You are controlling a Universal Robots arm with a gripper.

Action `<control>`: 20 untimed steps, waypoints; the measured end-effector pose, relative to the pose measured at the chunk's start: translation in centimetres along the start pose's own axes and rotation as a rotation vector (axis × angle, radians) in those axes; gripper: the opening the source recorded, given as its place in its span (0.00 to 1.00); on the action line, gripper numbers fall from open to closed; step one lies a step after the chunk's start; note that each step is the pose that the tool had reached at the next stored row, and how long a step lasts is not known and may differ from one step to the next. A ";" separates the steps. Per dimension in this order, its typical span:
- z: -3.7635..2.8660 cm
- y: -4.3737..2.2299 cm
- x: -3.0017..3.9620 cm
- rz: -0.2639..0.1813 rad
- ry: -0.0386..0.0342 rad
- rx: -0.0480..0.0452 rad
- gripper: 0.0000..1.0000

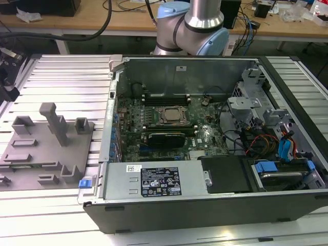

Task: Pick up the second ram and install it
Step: 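Reach for the second ram, then pick up the second ram and move it above second insertion slot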

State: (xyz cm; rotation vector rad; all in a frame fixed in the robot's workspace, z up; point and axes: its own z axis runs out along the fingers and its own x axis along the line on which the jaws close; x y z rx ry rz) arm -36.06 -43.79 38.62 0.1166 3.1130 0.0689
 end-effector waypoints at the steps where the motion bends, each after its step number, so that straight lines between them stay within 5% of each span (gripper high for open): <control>1: 0.00 0.00 0.00 0.000 -0.0001 0.0000 0.11; 8: 0.00 -0.01 0.00 -0.004 0.0001 -0.0001 0.11; 16: 0.00 -0.01 0.00 -0.165 0.0074 -0.0040 0.11; 19: 0.00 -0.01 0.00 -0.314 0.0142 -0.0075 0.11; 20: 0.00 -0.01 0.00 -0.331 0.0149 -0.0079 0.11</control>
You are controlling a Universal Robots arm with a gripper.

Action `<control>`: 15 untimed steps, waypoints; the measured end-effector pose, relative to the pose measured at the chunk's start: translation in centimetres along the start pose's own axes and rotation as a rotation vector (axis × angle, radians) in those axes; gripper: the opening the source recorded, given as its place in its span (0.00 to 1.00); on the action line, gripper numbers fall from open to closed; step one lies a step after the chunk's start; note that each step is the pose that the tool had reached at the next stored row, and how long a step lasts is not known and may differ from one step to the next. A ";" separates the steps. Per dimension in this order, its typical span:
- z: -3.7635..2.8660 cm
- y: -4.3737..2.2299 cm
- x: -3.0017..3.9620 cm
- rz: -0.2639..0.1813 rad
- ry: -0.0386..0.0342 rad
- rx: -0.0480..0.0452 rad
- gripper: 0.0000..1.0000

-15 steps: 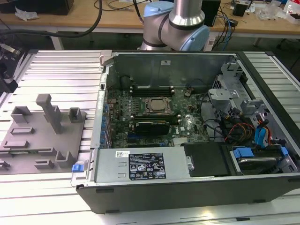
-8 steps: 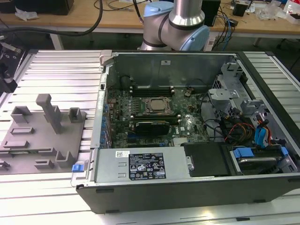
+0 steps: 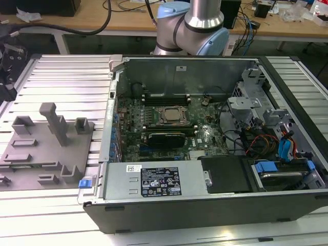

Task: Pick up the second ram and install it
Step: 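Pick up the second ram and move it above second insertion slot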

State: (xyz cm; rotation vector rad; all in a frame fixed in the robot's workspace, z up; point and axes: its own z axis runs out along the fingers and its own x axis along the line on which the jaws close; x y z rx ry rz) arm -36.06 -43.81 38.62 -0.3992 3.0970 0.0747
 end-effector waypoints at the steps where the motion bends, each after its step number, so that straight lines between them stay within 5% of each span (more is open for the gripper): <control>1: 0.00 0.00 0.00 -0.013 0.0005 -0.0004 0.11; 6: 0.00 0.00 0.00 -0.122 0.0054 -0.0029 0.11; 9: 0.00 0.00 0.00 -0.242 0.0110 -0.0058 0.11; 13: 0.00 0.00 0.00 -0.317 0.0143 -0.0077 0.11; 15: 0.00 0.00 0.00 -0.392 0.0177 -0.0094 0.11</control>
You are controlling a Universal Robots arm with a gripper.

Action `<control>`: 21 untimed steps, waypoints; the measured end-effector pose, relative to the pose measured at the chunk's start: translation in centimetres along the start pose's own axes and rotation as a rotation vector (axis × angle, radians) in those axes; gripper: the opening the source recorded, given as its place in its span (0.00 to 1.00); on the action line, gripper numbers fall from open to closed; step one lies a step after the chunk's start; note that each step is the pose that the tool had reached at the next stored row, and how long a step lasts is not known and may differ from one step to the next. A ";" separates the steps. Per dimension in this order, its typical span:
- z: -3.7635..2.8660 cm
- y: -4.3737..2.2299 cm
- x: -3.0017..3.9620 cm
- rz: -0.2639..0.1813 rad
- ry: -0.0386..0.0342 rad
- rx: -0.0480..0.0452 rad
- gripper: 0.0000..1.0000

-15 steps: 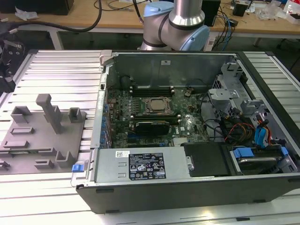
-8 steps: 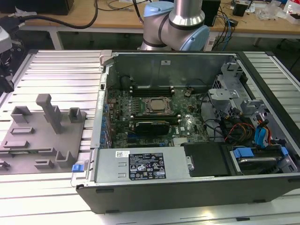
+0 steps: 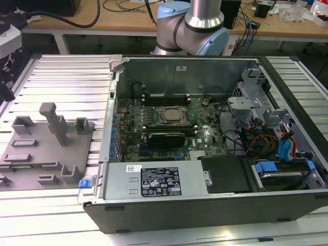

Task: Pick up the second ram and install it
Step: 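Pick up the second ram and move it above second insertion slot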

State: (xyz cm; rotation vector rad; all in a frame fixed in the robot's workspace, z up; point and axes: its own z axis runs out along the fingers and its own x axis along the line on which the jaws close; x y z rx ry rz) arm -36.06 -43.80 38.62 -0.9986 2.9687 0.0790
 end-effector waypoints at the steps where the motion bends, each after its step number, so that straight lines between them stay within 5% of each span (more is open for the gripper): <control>1: 0.00 0.00 0.00 -0.027 0.0012 -0.0006 0.11; 4: 0.00 0.00 0.00 -0.075 0.0034 -0.0018 0.11; 6: 0.00 0.00 0.00 -0.163 0.0074 -0.0039 0.11; 21: 0.00 0.00 0.00 -0.447 0.0202 -0.0107 0.11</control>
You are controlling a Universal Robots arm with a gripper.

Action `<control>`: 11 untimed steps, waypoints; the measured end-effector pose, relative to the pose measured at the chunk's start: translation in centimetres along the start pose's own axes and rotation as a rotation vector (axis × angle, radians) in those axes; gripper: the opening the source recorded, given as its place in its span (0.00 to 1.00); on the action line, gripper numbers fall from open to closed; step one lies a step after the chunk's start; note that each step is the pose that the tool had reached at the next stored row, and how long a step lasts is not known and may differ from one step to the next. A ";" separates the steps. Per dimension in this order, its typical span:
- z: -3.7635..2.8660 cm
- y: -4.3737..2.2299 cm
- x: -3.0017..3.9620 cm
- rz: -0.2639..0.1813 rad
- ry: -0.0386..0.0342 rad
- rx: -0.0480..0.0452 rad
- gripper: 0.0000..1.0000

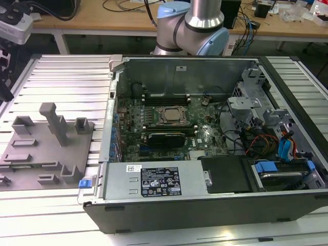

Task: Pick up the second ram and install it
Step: 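Pick up the second ram and move it above second insertion slot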

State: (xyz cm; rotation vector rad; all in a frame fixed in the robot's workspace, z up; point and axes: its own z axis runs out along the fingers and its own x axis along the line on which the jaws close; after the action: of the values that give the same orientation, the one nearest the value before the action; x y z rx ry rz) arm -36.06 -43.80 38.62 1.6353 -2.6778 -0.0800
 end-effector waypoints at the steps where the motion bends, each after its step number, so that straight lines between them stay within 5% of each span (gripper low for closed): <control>1: 0.00 0.00 0.00 -0.022 0.0010 -0.0006 0.11; 11: 0.00 0.00 0.00 -0.245 0.0110 -0.0059 0.11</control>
State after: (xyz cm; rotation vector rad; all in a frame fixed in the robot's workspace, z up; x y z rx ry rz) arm -36.06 -43.80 38.62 1.9463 -2.4531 -0.0788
